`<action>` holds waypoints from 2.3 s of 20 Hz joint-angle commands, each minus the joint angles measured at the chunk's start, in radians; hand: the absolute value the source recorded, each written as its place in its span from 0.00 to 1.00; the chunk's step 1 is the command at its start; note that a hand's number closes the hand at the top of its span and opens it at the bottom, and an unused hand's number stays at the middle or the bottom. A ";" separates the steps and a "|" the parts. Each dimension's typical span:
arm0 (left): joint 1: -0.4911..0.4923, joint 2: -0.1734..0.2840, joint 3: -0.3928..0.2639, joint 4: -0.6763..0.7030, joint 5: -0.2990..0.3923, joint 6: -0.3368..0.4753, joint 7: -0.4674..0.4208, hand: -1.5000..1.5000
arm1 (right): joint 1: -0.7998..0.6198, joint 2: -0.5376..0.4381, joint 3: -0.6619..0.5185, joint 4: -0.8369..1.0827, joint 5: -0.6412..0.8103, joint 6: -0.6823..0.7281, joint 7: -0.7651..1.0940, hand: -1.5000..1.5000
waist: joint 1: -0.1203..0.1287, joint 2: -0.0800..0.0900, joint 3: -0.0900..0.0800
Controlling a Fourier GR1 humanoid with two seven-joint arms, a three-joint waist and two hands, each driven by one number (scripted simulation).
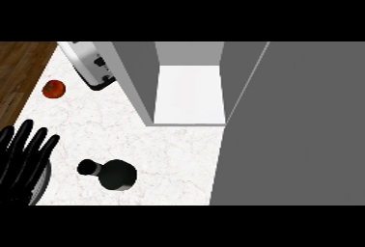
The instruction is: Pick up the wine, place it into the cabinet and close the cabinet
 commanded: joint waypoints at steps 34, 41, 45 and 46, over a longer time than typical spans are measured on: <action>-0.019 -0.043 0.063 0.871 -0.236 -0.237 -0.629 0.00 | -0.061 0.001 0.035 -0.146 0.005 -0.065 0.155 0.00 | -0.005 0.000 0.000; -0.131 -0.023 0.112 1.128 -0.246 -0.269 -0.759 0.00 | -0.044 -0.026 -0.040 -0.170 -0.090 -0.037 0.157 0.00 | -0.011 0.001 0.000; -0.199 -0.005 0.149 1.182 -0.196 -0.298 -0.731 0.00 | -0.090 -0.036 -0.062 -0.106 -0.102 -0.031 0.141 0.00 | -0.007 0.001 0.000; -0.162 -0.036 0.128 1.197 -0.213 -0.292 -0.776 0.00 | -0.077 -0.042 -0.062 -0.140 -0.098 -0.030 0.156 0.00 | -0.007 0.000 0.000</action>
